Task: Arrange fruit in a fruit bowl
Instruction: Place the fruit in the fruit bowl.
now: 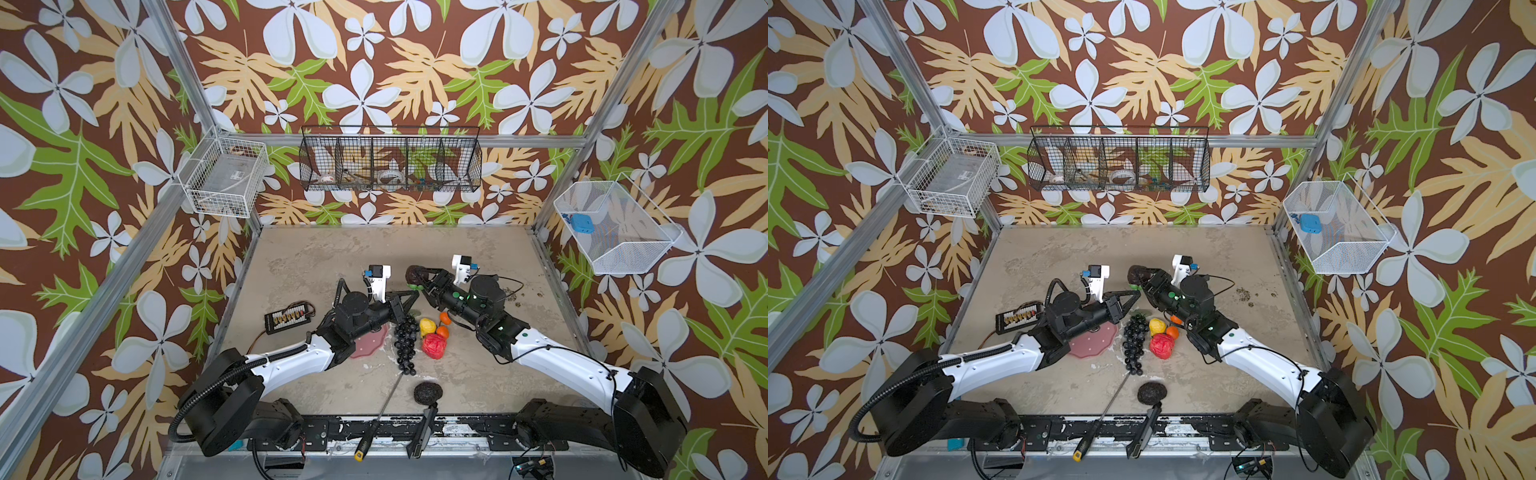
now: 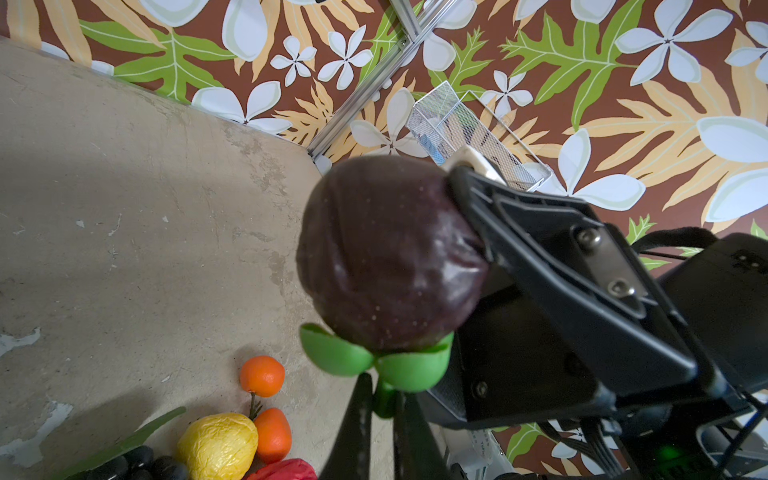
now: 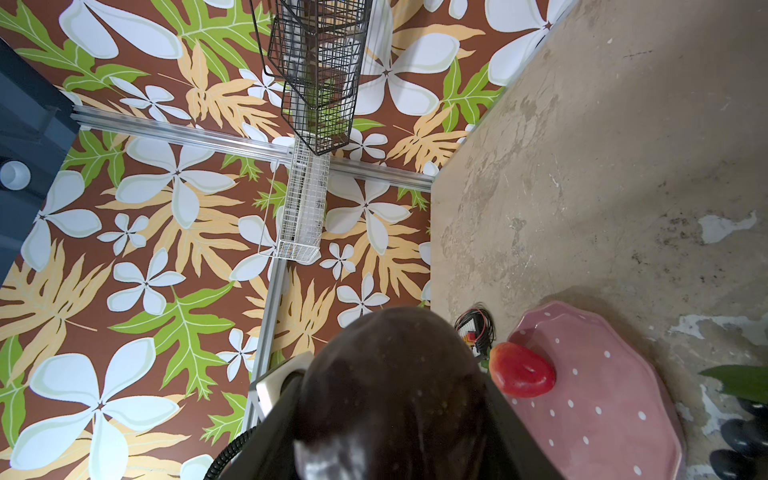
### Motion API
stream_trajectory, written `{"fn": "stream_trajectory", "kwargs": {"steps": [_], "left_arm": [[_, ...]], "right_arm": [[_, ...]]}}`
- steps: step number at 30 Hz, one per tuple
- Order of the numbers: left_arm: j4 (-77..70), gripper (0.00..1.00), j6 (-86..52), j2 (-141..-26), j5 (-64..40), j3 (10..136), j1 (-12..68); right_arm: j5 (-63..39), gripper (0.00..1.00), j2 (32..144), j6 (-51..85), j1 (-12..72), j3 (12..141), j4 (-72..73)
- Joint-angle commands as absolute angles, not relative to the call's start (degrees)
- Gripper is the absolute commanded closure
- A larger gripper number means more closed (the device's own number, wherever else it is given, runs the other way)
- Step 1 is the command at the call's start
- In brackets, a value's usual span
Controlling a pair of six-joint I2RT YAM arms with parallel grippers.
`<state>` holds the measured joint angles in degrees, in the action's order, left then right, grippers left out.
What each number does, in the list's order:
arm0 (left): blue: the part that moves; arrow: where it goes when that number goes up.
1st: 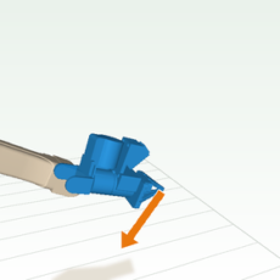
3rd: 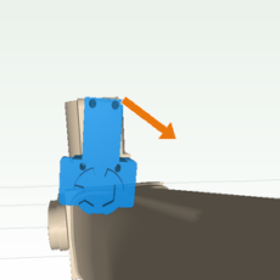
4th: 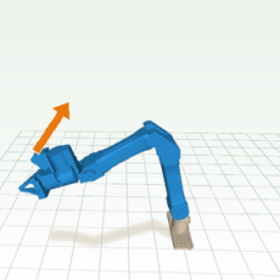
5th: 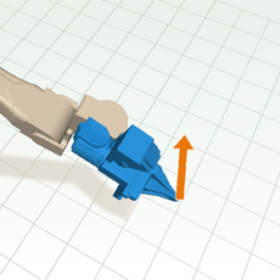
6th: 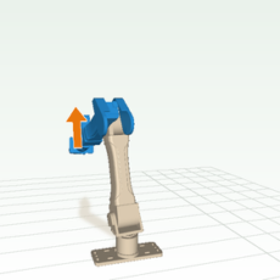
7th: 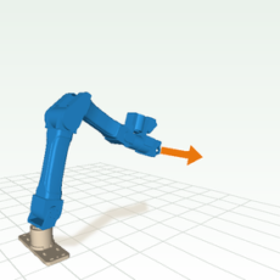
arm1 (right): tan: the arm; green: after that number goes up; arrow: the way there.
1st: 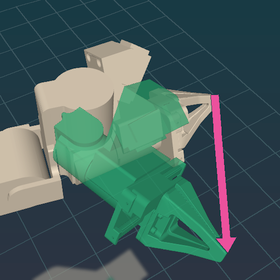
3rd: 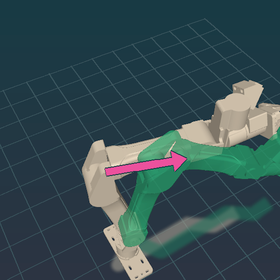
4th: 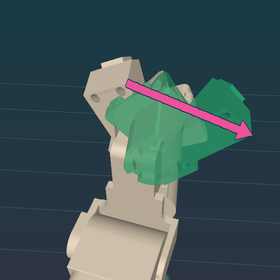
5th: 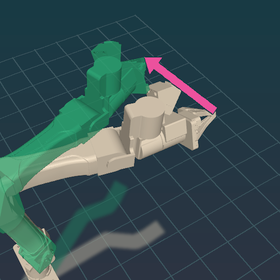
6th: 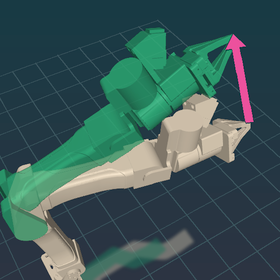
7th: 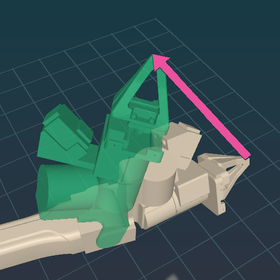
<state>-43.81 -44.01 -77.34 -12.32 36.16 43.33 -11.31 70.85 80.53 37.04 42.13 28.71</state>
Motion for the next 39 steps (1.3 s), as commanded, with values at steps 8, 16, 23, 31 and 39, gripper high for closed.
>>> {"fn": "stream_trajectory", "kwargs": {"steps": [8,16,23,31,39], "left_arm": [[-44.52,0.97,-44.17,-76.83,-12.0,36.56,43.33],[-41.79,1.0,-43.21,-76.27,-10.73,36.04,43.33],[-31.9,1.0,-39.89,-72.57,-8.69,35.27,43.33],[7.63,1.0,-26.82,-68.36,1.45,44.75,43.24],[34.77,1.0,-14.76,-71.49,4.5,58.86,39.29]], "right_arm": [[-11.87,0.47,70.93,79.68,37.35,42.26,29.59],[-11.71,0.26,71.64,75.14,37.31,44.99,23.39],[-8.26,0.04,69.71,69.86,37.15,45.26,17.26],[-1.56,0.04,64.98,52.7,35.17,46.54,3.06],[9.59,0.04,54.13,39.22,34.65,40.25,-6.4]]}}
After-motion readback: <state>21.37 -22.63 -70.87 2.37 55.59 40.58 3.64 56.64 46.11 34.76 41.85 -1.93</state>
